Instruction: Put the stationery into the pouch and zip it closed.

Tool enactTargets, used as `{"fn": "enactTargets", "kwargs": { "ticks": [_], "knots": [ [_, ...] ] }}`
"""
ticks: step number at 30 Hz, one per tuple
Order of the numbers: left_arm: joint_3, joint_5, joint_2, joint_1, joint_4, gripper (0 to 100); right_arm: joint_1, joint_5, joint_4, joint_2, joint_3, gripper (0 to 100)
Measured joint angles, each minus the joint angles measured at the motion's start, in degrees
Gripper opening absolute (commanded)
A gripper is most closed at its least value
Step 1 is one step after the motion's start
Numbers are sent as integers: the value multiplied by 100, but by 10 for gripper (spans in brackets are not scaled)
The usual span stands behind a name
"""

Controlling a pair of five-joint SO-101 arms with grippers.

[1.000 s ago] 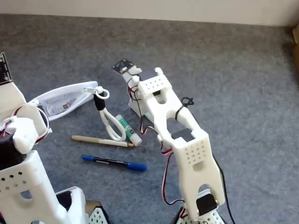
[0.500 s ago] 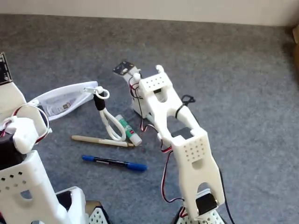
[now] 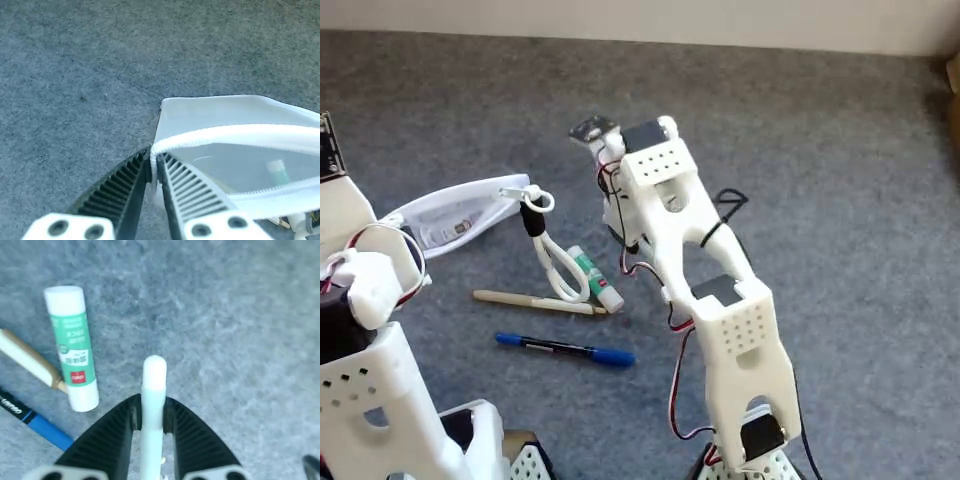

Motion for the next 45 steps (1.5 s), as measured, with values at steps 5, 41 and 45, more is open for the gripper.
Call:
{"fn": "enactTargets", "kwargs": {
  "ticks": [5,41,45],
  "knots": [
    [0,0,0,0,0,7,0,-97,0,-615,9,4],
    [0,0,0,0,-9,7,-862,-1275,-2013,-7086,4440,5],
    [0,0,0,0,-9,7,-862,-1644,-2831,-7763,5020,5]
  ]
}}
